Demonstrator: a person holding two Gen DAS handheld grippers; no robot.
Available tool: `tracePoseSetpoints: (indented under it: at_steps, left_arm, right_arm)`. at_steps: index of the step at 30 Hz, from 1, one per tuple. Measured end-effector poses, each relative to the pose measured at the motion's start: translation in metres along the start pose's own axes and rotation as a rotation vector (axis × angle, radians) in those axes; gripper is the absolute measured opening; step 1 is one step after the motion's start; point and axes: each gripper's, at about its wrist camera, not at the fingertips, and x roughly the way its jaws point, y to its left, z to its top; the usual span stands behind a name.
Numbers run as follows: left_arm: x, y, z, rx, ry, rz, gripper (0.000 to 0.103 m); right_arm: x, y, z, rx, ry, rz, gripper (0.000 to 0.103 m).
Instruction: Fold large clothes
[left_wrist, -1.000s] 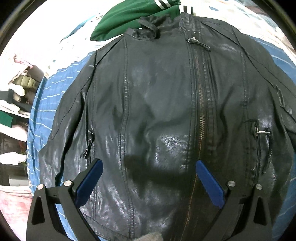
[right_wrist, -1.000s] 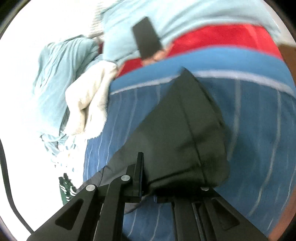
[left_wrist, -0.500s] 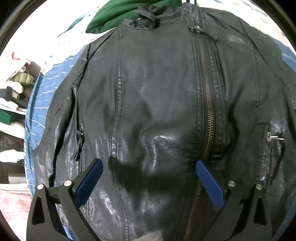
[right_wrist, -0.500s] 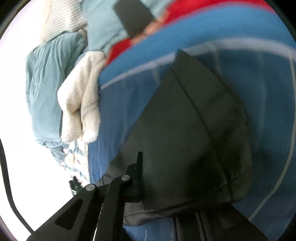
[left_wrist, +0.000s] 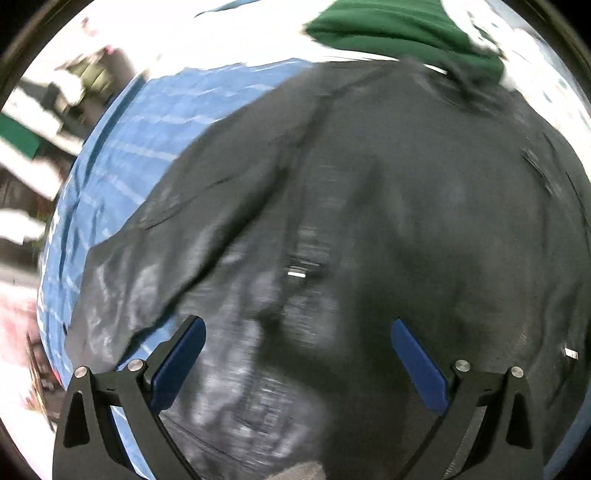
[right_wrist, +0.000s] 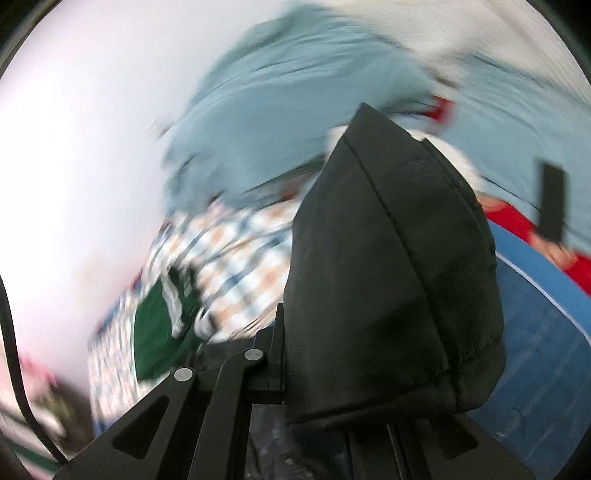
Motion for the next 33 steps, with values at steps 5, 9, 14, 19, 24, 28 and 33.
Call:
tracePoseSetpoints:
  at_steps: [5,9,14,19,24,28,33]
  left_arm:
    - [0.014,0.071,0.007,-0.120,-0.009,0.036,0.103]
    - [0.032,0.133,-0.003,-0.220,0.031,0.065,0.103]
    - [0.039,0.209,-0.034,-0.356,0.090,0.068,0.103]
    - [0.042,0.279,-0.084,-0.549,0.149,-0.042,0.102]
    - [0.076,0.321,-0.128,-0.867,0.245,-0.305,0.102]
    - [0.109,0.345,-0.141,-1.120,0.222,-0.429,0.099]
    - [0.130,0.377,-0.135,-1.335,0.169,-0.397,0.083]
  right_arm:
    - [0.072,0.150,-0.081,-0.322,0.164,0.051,0.006]
    - [0.140,0.246,-0.193,-0.587,0.311,0.027,0.006]
    - [0.207,0.294,-0.329,-0.851,0.515,-0.106,0.016]
    - [0.186,0.298,-0.363,-0.862,0.674,0.037,0.055]
    - [0.129,0.274,-0.350,-0.725,0.740,0.171,0.067]
    - [0.117,0.235,-0.331,-0.601,0.795,0.145,0.067]
    - [0.151,0.221,-0.321,-0.512,0.837,0.090,0.067]
